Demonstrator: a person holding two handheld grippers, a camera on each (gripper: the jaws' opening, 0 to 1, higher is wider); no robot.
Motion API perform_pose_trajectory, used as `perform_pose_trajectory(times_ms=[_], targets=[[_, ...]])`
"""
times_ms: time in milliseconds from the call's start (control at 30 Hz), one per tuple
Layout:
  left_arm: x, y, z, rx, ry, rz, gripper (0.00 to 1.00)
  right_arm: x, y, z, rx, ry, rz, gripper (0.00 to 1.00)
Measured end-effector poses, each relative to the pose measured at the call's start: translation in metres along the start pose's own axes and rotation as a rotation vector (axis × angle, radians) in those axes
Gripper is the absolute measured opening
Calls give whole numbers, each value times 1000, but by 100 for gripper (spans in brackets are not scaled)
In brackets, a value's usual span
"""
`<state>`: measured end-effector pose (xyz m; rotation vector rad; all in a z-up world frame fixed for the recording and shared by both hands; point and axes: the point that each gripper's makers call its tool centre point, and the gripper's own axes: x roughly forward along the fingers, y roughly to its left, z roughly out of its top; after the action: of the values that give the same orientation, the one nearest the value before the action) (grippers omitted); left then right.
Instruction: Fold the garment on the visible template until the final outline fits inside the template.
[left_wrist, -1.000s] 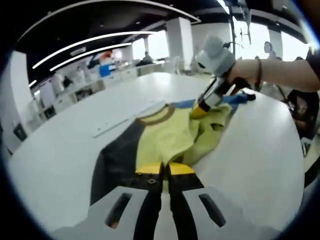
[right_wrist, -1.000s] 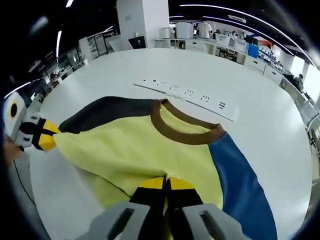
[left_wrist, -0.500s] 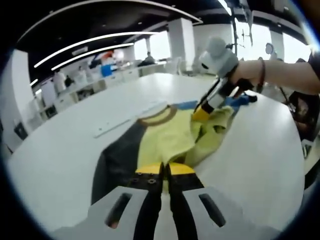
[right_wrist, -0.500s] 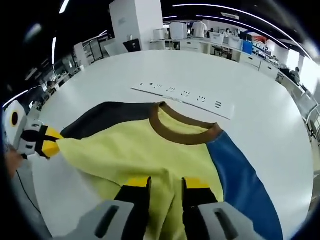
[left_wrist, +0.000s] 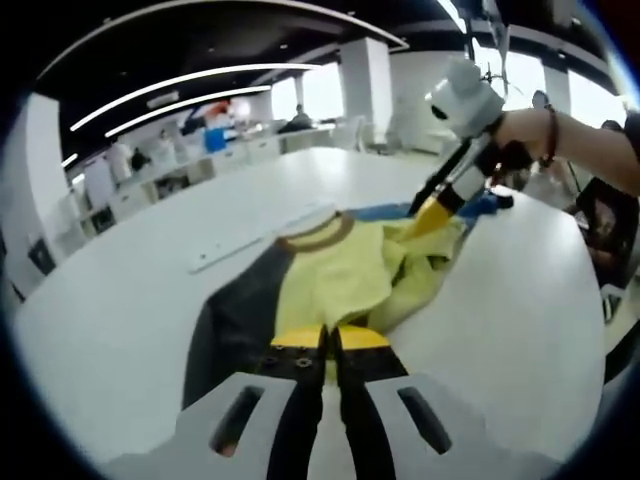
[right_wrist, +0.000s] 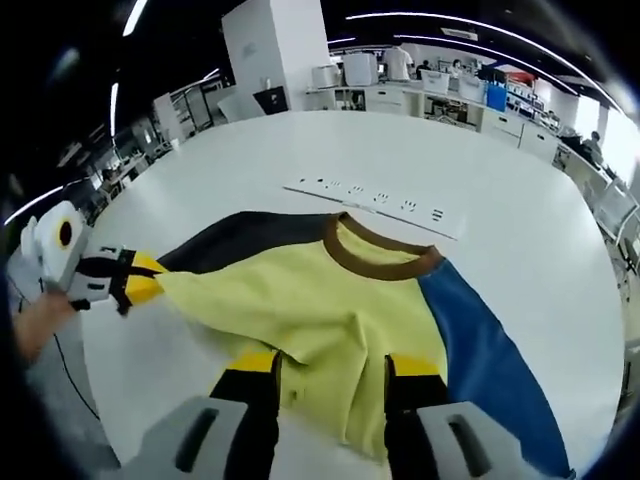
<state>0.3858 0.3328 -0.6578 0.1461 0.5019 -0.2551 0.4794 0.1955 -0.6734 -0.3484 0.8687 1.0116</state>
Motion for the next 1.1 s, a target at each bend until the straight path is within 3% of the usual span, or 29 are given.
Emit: perform_pose_trajectory(times_ms=[467,800,1100], targets=[[-2,-3,2,-3,-4,-2,0,-17,15,-30,-16,4,25,36],[-3,-3,2,-24,-9,-3,0,-8,13,-47,-70,-1,-2,29],[-4,-3,0,-41,-6,-3,0,2,7,-51,-127,-5,-55,26]])
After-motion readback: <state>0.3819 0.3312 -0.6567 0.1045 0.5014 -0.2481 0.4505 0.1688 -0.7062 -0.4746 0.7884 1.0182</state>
